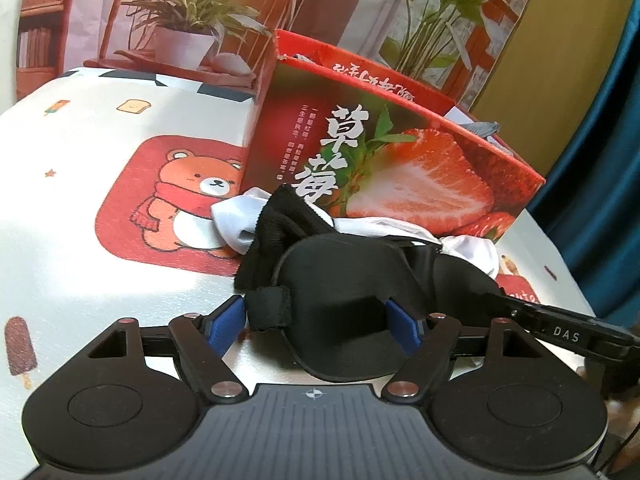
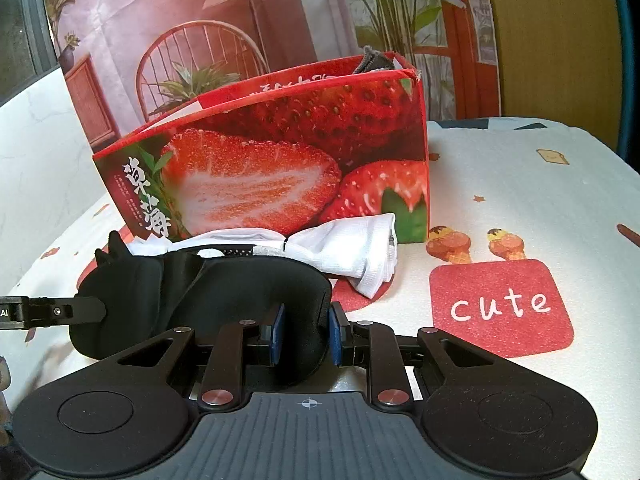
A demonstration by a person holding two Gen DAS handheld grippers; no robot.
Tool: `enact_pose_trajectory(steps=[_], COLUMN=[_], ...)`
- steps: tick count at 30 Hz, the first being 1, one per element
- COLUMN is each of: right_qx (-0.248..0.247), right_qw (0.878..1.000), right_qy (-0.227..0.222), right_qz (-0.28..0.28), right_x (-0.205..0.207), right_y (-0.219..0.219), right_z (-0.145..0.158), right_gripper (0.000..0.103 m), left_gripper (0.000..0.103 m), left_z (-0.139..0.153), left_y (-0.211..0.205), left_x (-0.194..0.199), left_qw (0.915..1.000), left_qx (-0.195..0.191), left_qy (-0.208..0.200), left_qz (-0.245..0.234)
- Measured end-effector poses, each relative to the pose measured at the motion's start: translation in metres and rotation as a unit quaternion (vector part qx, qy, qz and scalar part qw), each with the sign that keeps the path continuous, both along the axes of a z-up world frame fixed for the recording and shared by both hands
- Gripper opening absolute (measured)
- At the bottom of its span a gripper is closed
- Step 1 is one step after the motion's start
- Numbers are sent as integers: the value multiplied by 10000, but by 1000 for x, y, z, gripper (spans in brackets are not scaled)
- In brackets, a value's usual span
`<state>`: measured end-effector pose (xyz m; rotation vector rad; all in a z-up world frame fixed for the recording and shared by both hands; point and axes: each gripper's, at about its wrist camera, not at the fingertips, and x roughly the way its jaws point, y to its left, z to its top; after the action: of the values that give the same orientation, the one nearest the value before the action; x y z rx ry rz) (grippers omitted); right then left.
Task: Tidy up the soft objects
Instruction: 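Lift the black eye mask with both grippers over the red box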
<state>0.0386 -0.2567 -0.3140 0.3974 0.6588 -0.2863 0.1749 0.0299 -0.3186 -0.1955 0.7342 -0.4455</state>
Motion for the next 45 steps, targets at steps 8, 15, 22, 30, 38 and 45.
enact_pose_trajectory(steps=[8, 15, 22, 30, 38, 45], right_qx=[-51, -10, -75, -384, -735, -1314], right_qw=[9998, 9989, 9968, 9925, 9869, 9800], right_qy=[-125, -337, -513, -877, -1173, -1240], right_qz=[165, 331, 604, 762, 834, 829], right_x=[-1, -4, -4, -2, 21, 65], right_y=[6, 10, 17, 18, 3, -16], right_z=[13, 34, 55, 94, 135, 162], right_gripper=[21, 20, 18, 17, 17, 17], left_gripper=[52, 41, 15, 14, 14, 14], left_z=[11, 31, 51, 95, 139, 168], left_y=[-4, 3, 8, 11, -7, -47], left_x=[-6, -14, -19, -24, -2, 40], left_qw=[9991, 9981, 9966, 9875, 9761, 9668], left_qx=[270, 196, 66, 16, 139, 520], left_qy=[-320, -554, -816, -1570, -2157, -2501], left_qz=[110, 199, 56, 130, 209, 56])
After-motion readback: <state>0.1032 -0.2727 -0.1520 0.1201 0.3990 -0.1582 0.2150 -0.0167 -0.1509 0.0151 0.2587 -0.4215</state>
